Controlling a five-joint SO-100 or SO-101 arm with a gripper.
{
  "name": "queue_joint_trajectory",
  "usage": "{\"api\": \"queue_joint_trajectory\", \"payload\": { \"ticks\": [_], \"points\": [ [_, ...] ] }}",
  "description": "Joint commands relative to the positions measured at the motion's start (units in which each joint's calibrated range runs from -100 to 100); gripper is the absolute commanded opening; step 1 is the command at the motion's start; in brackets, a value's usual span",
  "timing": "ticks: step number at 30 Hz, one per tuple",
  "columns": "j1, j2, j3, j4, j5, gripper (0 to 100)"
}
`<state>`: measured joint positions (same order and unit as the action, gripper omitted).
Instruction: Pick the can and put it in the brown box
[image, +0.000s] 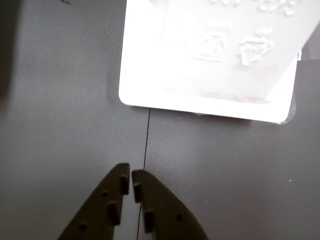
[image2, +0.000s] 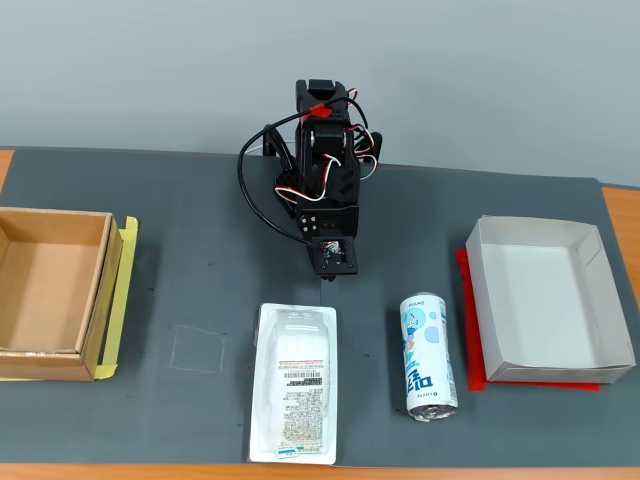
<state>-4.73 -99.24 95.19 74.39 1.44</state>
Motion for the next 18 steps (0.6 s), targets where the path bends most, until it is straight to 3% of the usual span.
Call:
{"api": "queue_joint_trajectory", "payload": {
  "ticks": [1,18],
  "points": [
    [0.26,-0.34,-2.98,-0.50,-0.14,1],
    [-0.14,-0.34,-2.98,-0.50,0.07,1]
  ]
}}
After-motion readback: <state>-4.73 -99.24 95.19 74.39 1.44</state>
